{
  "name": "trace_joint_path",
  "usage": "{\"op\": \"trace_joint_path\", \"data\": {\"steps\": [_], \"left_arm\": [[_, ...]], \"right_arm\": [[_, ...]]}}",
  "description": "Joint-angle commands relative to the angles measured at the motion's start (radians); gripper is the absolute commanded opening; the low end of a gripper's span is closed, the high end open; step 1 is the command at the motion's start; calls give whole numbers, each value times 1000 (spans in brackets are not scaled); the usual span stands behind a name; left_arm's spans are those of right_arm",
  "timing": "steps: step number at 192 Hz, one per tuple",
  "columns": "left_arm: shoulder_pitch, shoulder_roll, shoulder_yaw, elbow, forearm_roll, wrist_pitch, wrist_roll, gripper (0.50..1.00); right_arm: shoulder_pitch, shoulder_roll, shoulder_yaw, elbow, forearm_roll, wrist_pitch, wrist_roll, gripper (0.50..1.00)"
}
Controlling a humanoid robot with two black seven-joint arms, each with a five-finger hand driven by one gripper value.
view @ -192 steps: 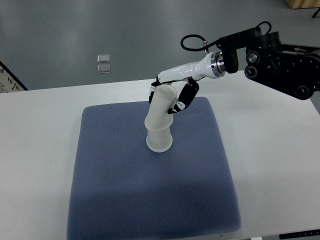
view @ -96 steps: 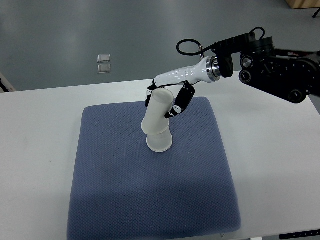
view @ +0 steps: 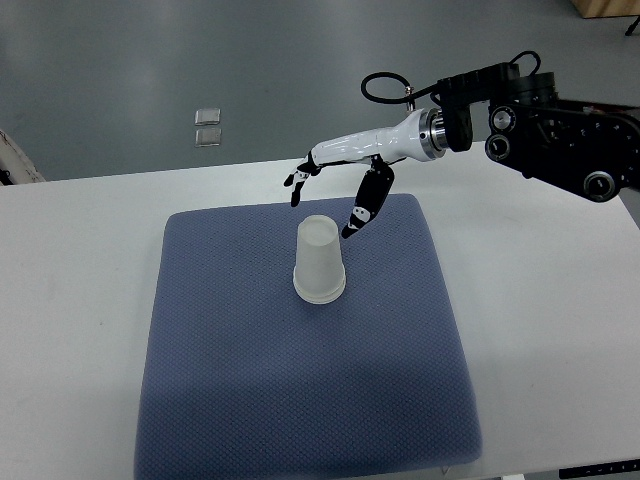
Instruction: Stack paper cups
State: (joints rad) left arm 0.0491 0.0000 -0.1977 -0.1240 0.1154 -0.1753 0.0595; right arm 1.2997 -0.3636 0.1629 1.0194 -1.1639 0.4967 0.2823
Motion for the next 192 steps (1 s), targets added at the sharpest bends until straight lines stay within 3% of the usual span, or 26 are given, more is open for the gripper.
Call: {"op": "trace_joint_path", "data": {"steps": [1, 60, 77, 106, 136, 192], "left_arm": [[0, 0, 0, 0, 0, -1, 0, 1000], [0, 0, 0, 0, 0, -1, 0, 1000], [0, 0, 0, 0, 0, 0, 0, 1000], [0, 0, 0, 0, 0, -1, 0, 1000], [0, 0, 0, 0, 0, 0, 0, 1000], [0, 0, 0, 0, 0, 0, 0, 1000]], "right_arm": [[-36, -6, 1, -48, 153, -7, 0, 911], [-204, 15, 0, -278, 810, -44, -25, 911], [-226, 35, 9, -337, 998, -49, -77, 911], [-278, 64, 35, -395, 1346, -58, -250, 913], [-309, 72, 37, -400, 1451, -130, -261, 915], [-333, 72, 35, -400, 1449, -121, -255, 924]]}}
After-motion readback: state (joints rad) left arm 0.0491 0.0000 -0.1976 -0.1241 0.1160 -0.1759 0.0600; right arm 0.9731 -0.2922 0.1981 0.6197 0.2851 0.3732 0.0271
